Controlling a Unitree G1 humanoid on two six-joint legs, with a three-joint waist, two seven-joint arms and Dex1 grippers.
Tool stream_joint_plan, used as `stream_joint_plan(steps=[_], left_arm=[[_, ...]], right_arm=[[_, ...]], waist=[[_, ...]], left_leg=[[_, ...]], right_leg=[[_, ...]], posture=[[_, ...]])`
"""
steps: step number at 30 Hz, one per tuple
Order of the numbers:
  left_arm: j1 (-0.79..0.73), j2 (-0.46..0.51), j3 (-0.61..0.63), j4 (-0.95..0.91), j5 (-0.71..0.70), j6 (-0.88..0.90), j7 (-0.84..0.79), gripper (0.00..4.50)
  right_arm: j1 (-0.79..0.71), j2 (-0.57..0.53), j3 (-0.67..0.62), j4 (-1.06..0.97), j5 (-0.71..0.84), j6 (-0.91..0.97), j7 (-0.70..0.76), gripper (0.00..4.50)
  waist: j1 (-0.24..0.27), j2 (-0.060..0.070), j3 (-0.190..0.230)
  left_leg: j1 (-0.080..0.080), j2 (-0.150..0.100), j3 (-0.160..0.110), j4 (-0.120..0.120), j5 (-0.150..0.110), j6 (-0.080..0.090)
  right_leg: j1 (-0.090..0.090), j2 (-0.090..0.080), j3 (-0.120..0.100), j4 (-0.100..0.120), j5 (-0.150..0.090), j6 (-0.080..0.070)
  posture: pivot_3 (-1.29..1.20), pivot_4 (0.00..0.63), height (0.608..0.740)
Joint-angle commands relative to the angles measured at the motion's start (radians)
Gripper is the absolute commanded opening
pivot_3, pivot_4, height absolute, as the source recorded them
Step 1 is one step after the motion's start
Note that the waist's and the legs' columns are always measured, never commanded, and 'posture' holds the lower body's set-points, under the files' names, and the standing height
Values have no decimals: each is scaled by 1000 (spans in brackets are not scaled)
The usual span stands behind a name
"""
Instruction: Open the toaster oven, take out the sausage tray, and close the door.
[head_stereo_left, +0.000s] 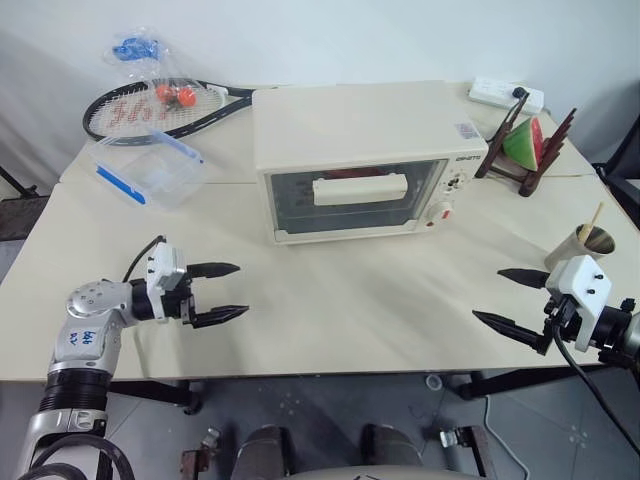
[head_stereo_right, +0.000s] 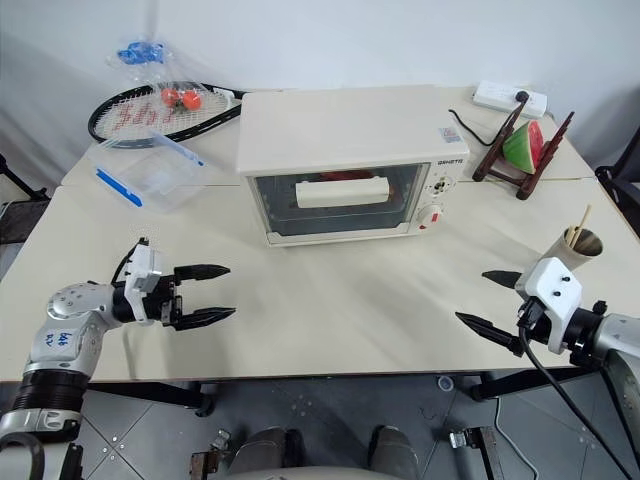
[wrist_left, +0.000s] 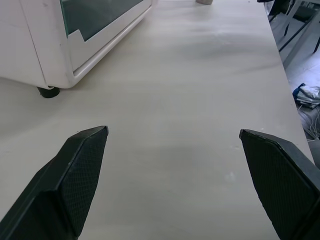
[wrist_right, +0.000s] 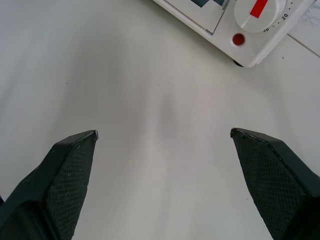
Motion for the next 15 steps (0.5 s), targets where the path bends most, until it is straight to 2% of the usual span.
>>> stream_joint_plan(steps=[1, 3, 8, 11, 15], left_arm=[[-3, 17, 20, -40, -7, 57, 63, 4500], [1, 18, 49, -90, -69, 148, 75, 4500], [41, 23, 67, -158, -86, 152, 77, 4500], [46, 1, 71, -166, -77, 95, 78, 4500], [2, -34, 70, -157, -118, 137, 94, 4500]], right_arm=[[-9, 2, -5, -20, 7, -5, -12, 4455], [3, 7, -8, -50, 11, 10, -27, 4455], [-26, -12, 12, -170, 63, 115, -55, 4455], [-120, 2, 65, -224, 125, 211, -87, 4455], [-336, 69, 211, -205, 153, 265, -114, 4455]], waist=[[0, 0, 0], [0, 0, 0], [-2, 0, 0], [-5, 0, 0], [-4, 0, 0]], left_leg=[[0, 0, 0, 0, 0, 0], [0, 0, 0, 0, 0, 0], [0, 0, 0, 0, 0, 0], [0, 1, 0, 1, 0, 0], [0, 1, 0, 2, -1, 0]], right_leg=[[0, 0, 0, 0, 0, 0], [0, 0, 0, 0, 0, 0], [0, 0, 0, 1, 0, 0], [0, 0, 0, 1, 0, 0], [0, 0, 0, 2, 0, 0]], posture=[[0, 150, 740], [0, 150, 740], [0, 150, 740], [0, 150, 740], [0, 150, 740]])
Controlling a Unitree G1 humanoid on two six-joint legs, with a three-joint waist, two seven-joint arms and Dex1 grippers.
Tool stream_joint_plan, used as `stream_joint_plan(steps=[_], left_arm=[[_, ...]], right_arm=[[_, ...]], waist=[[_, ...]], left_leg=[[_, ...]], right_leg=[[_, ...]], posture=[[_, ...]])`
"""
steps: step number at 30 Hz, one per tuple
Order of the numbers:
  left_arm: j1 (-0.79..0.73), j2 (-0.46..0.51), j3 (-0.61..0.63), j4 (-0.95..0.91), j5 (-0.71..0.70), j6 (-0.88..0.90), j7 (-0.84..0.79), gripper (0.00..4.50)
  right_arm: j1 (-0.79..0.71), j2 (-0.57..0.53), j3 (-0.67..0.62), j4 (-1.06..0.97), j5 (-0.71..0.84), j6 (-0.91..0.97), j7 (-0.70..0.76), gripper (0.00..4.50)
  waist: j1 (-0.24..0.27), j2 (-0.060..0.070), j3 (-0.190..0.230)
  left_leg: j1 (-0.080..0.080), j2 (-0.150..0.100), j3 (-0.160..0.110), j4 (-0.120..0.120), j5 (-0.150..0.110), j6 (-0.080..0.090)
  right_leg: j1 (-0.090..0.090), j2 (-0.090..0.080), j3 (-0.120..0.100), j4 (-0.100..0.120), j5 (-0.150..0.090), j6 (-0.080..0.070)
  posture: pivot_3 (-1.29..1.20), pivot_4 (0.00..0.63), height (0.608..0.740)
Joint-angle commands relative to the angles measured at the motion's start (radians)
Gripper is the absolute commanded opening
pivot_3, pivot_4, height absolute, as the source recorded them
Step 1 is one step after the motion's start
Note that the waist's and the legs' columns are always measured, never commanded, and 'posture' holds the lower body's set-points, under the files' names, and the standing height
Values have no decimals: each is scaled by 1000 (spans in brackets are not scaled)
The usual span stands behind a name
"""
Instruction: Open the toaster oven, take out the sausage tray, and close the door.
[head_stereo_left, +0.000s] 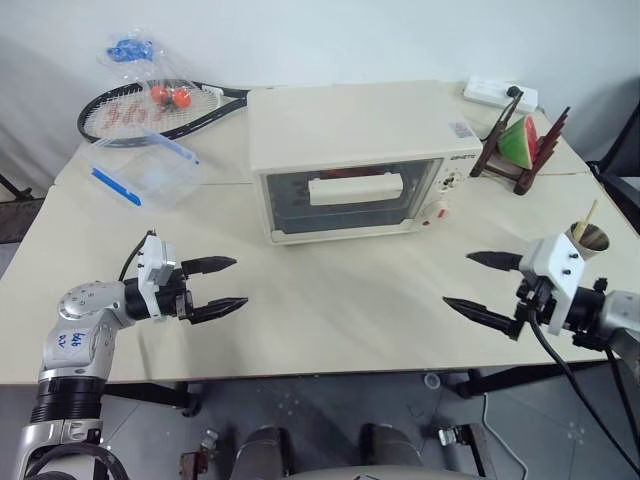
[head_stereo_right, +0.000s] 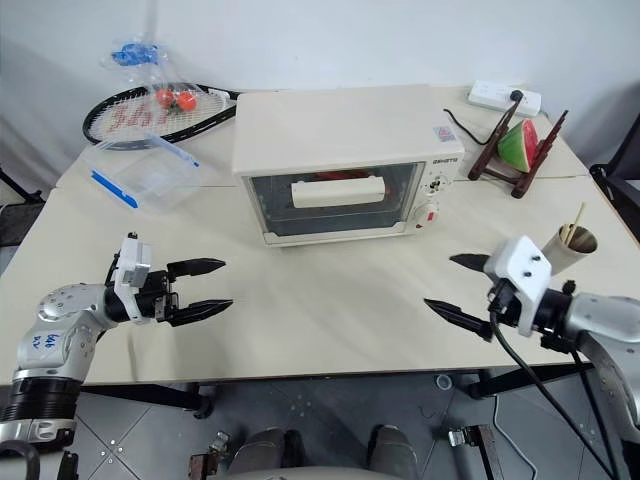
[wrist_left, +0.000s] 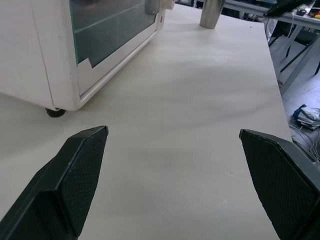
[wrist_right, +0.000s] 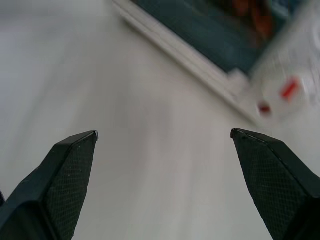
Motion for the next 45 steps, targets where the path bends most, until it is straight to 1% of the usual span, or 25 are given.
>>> stream_joint_plan(steps=[1, 4, 8, 17, 20, 25, 28, 31, 35, 38, 41, 44, 45], left_arm=[[-36, -24, 20, -23, -51, -13, -3, 4500], [-52, -50, 28, -9, -51, -59, 3, 4500], [-46, -73, 34, -19, -39, -85, 40, 4500], [32, -71, 57, -89, -59, -79, 75, 4500], [38, -74, 59, -95, -59, -78, 82, 4500], [36, -77, 63, -100, -66, -72, 91, 4500], [33, -74, 69, -103, -78, -64, 94, 4500], [22, -68, 84, -105, -100, -42, 102, 4500], [-11, -70, 103, -106, -136, 5, 132, 4500], [-43, -70, 115, -115, -175, 78, 174, 4500], [-54, -59, 121, -127, -207, 147, 197, 4500], [-53, -53, 133, -136, -232, 180, 198, 4500], [-55, -50, 141, -135, -252, 193, 183, 4103]], right_arm=[[-149, 47, 105, 23, 19, 24, -10, 4455], [-281, 92, 173, 117, -5, 5, 9, 4455], [-395, 119, 238, 245, -54, -53, 58, 4455], [-537, 142, 297, 427, -121, -144, 154, 4455], [-589, 161, 317, 501, -157, -203, 181, 4455], [-641, 193, 309, 539, -162, -236, 202, 4455], [-636, 196, 300, 505, -146, -224, 219, 4455], [-587, 178, 303, 382, -105, -175, 246, 4455], [-514, 168, 310, 235, -71, -103, 244, 4455], [-449, 166, 325, 167, -89, -98, 232, 4455], [-393, 162, 335, 147, -118, -117, 222, 4455], [-359, 160, 338, 137, -137, -128, 216, 4455], [-346, 161, 339, 137, -146, -134, 212, 4500]], waist=[[3, 0, 0], [3, 0, 0], [2, 0, 0], [-4, 0, 0], [-2, 0, 0], [-4, 0, 0], [-6, 0, 0], [-6, 0, 0], [-3, 0, 0], [-5, 0, 1], [-7, 0, 1], [-7, -1, 1], [-6, -1, 1]], left_leg=[[0, 0, 0, 1, 0, 0], [-1, 0, 0, 3, -3, 1], [-2, 0, 1, 6, -6, 3], [-2, 2, 5, 6, -6, 2], [-2, 2, 5, 6, -6, 2], [-1, 3, 6, 7, -7, 2], [-2, 3, 8, 7, -7, 2], [-2, 4, 9, 6, -8, 2], [-4, 5, 13, 6, -9, 1], [-5, 5, 15, 6, -9, 1], [-4, 6, 16, 6, -10, 1], [-4, 6, 17, 6, -10, 1], [-4, 6, 17, 6, -10, 1]], right_leg=[[0, 0, 0, 1, 0, 0], [0, 0, -1, 2, 0, 0], [0, 0, -1, 3, 0, 0], [-2, 0, -2, 3, 0, 0], [-2, 0, -3, 3, 0, 0], [-3, 0, -3, 3, 0, 0], [-4, 0, -3, 3, 0, 0], [-6, 0, -3, 4, 0, 0], [-12, 0, -3, 7, 0, 0], [-15, 0, -4, 7, 0, 0], [-15, 0, -4, 7, 0, 0], [-15, 0, -4, 7, 0, 0], [-15, 0, -4, 7, 0, 0]], posture=[[0, 150, 740], [0, 150, 740], [0, 150, 740], [0, 150, 740], [0, 150, 740], [0, 150, 740], [0, 150, 740], [0, 150, 740], [0, 150, 740], [0, 150, 740], [0, 150, 740], [0, 150, 740], [0, 150, 740]])
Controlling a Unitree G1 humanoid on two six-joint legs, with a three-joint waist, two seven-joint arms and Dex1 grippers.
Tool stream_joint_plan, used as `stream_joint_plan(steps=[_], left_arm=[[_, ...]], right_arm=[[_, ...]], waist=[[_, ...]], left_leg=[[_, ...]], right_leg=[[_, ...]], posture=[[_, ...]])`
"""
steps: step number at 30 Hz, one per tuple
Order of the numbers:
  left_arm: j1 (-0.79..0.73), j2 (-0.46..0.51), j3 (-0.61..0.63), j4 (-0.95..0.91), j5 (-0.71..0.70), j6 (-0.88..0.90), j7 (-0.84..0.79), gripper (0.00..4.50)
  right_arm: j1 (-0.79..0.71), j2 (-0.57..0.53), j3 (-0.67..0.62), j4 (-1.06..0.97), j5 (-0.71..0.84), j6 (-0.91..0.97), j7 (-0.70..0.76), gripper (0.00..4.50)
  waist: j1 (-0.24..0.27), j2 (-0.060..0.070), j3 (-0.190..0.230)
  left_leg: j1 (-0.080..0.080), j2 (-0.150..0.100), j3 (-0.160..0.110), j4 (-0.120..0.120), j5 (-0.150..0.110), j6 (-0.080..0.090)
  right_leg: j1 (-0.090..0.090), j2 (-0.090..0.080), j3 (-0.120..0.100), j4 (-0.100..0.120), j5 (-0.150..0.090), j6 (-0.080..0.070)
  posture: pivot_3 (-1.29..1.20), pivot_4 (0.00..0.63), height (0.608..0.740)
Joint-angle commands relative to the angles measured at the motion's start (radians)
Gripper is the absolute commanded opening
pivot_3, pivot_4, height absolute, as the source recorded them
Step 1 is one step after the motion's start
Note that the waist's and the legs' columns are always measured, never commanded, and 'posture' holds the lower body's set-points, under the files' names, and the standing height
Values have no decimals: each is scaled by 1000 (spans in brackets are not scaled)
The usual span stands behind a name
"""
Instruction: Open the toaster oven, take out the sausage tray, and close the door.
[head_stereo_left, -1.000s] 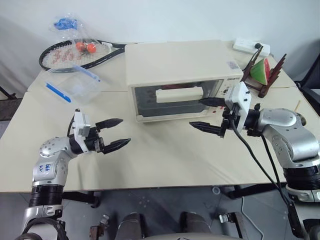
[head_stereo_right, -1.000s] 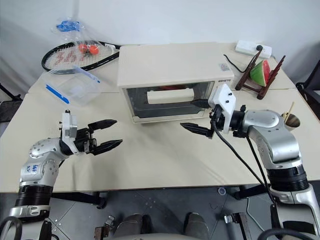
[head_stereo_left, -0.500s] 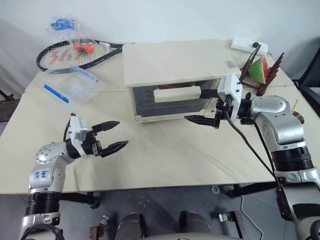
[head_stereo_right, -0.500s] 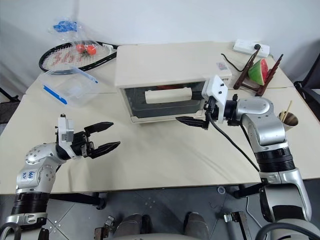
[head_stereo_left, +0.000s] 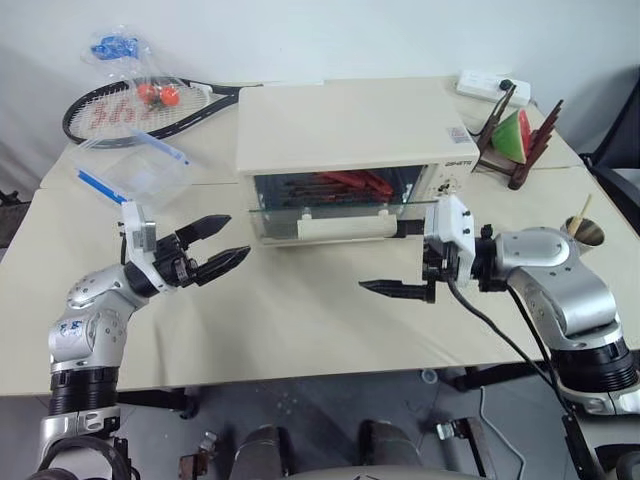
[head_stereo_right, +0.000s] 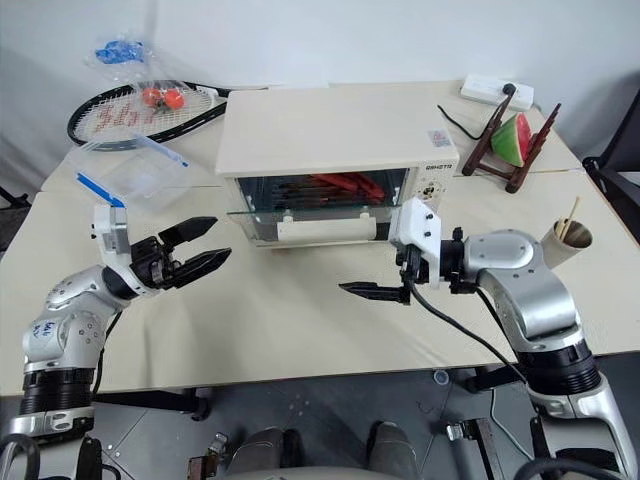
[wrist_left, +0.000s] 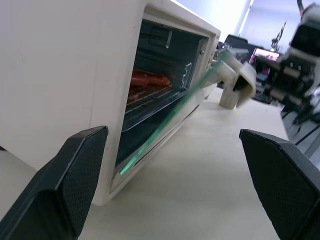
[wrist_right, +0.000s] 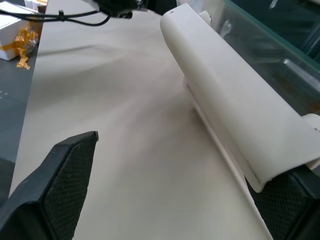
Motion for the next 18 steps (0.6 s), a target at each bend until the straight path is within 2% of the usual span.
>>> stream_joint_plan(steps=[1, 8, 13, 14, 18], left_arm=[[-8, 30, 53, -30, -69, 42, -25, 3914], [-48, 61, 56, 4, -84, 86, -60, 1849], [-127, 47, 1, 58, -60, 94, -99, 260], [-138, 44, -7, 66, -58, 94, -108, 34], [-212, 19, -56, 160, -10, 53, -127, 34]], right_arm=[[26, -10, 6, -54, -12, -39, -7, 4500], [60, -3, 10, -59, -34, -61, -26, 4500], [76, -2, 11, -63, -43, -71, -42, 4500], [79, -2, 12, -65, -43, -71, -44, 4500], [92, -1, 12, -77, -38, -65, -61, 4500]], waist=[[1, 0, 0], [7, -1, 0], [7, -1, 0], [7, -1, 0], [8, -2, 0]], left_leg=[[0, 0, 0, 0, 0, 0], [0, 0, 0, 2, 0, 0], [0, 0, 1, 2, -1, 1], [0, 0, 1, 2, -1, 1], [0, 0, 1, 2, -1, 1]], right_leg=[[0, 0, 0, 0, 0, 0], [0, 0, 0, 0, 0, 0], [1, 0, 0, 0, 0, 0], [1, 0, 0, 0, 0, 0], [1, 0, 0, 0, 0, 0]], posture=[[0, 150, 740], [0, 150, 740], [0, 150, 740], [0, 150, 740], [0, 150, 740]])
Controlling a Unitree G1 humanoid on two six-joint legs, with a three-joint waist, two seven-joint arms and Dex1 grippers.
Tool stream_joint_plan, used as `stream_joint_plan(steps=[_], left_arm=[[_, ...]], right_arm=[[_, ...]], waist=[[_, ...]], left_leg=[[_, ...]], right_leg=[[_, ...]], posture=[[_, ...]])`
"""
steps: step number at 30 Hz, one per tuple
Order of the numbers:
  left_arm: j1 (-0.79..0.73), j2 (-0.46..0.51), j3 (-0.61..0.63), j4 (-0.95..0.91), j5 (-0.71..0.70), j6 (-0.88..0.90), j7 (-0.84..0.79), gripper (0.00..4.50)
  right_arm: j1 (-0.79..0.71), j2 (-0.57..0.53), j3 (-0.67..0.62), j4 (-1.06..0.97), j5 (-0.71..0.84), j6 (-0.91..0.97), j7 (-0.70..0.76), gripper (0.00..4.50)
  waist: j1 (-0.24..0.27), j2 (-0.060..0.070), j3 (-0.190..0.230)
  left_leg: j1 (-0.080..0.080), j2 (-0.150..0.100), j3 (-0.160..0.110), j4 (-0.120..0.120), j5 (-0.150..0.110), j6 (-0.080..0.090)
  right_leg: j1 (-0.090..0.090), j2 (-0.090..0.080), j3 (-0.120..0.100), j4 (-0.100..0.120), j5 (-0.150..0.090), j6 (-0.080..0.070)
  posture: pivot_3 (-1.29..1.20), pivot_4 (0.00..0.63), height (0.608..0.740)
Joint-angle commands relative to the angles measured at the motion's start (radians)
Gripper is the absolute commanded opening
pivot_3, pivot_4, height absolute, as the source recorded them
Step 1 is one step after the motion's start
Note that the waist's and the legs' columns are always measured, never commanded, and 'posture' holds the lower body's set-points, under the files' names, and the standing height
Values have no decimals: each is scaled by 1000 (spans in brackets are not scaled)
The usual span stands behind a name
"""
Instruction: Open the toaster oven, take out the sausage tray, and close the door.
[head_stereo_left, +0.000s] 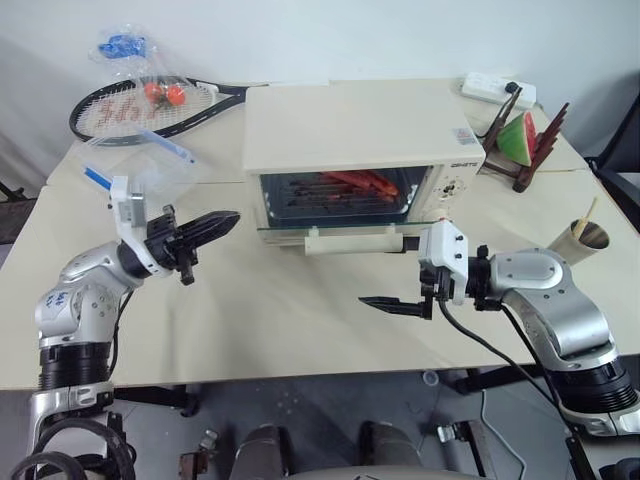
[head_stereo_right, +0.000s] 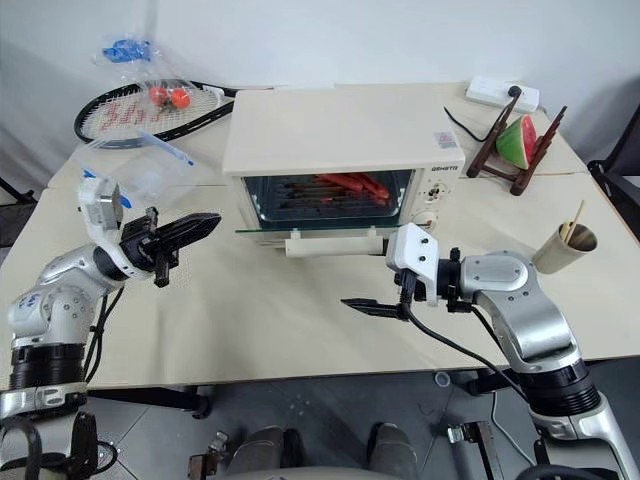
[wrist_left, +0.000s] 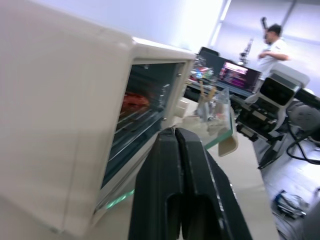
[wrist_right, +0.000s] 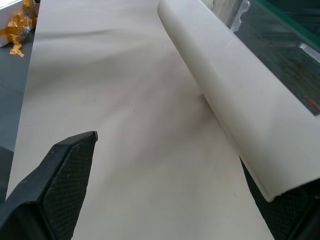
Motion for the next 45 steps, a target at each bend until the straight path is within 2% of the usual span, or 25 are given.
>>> stream_joint_plan(steps=[1, 5, 10, 17, 22, 27, 32, 37, 42, 45], left_arm=[[-62, -15, -33, 70, 47, -52, -30, 34], [-118, -22, -136, 128, 113, -39, -105, 34], [-172, -29, -203, 201, 178, -60, -165, 34], [-227, -51, -225, 276, 226, -104, -218, 34], [-249, -57, -249, 310, 263, -124, -255, 34], [-262, -56, -278, 334, 308, -140, -280, 34], [-266, -54, -325, 347, 374, -172, -291, 34], [-259, -40, -396, 332, 466, -218, -297, 34], [-254, -26, -436, 333, 527, -273, -301, 34], [-240, -19, -449, 337, 557, -346, -306, 34]], right_arm=[[10, -2, -5, -47, 4, -10, -14, 4500], [38, -15, -11, -77, 8, 14, -37, 4500], [89, -51, -24, -103, 5, 50, -54, 4500], [135, -104, -23, -104, -23, 80, -78, 4500], [201, -257, -9, -131, -45, 162, -16, 4500], [263, -347, -82, -209, 47, 246, 40, 4500], [335, -412, -216, -279, 149, 295, 91, 4500], [232, -400, -358, -312, 296, 378, 43, 4500], [66, -340, -261, -323, 276, 383, -78, 4500], [-48, -267, -131, -321, 197, 395, -185, 4500]], waist=[[1, -1, 0], [0, -1, 0], [0, -2, 1], [1, -3, 1], [5, -4, 2], [3, -5, 2], [6, -6, 3], [9, -7, 3], [5, -8, 3], [1, -8, 3]], left_leg=[[0, 0, 0, 0, 0, 0], [0, 0, 0, 0, 0, 0], [0, 0, 1, 0, 0, 0], [0, 0, 1, 1, 0, 1], [-1, 0, 1, 2, -1, 1], [-1, 0, 1, 2, -1, 1], [-1, 0, 1, 3, -1, 2], [-1, 0, 1, 4, -2, 2], [-1, 2, 1, 6, -3, 1], [-1, 2, 1, 9, -5, 1]], right_leg=[[0, 0, 0, 0, 0, 0], [0, 0, 0, 0, 0, 0], [0, 0, 0, -1, 0, 0], [0, 0, 0, 0, 0, 0], [0, 0, 0, 0, 0, 0], [0, 0, 0, 0, 0, 0], [0, 0, 0, -1, 0, 0], [0, 0, 1, 0, 0, 0], [0, 0, 0, 1, -1, -2], [0, 0, 0, 2, -1, -2]], posture=[[0, 150, 740], [0, 150, 740], [0, 150, 740], [0, 150, 740], [0, 150, 740], [0, 150, 740], [0, 150, 740], [0, 150, 740], [0, 150, 740], [0, 150, 740]])
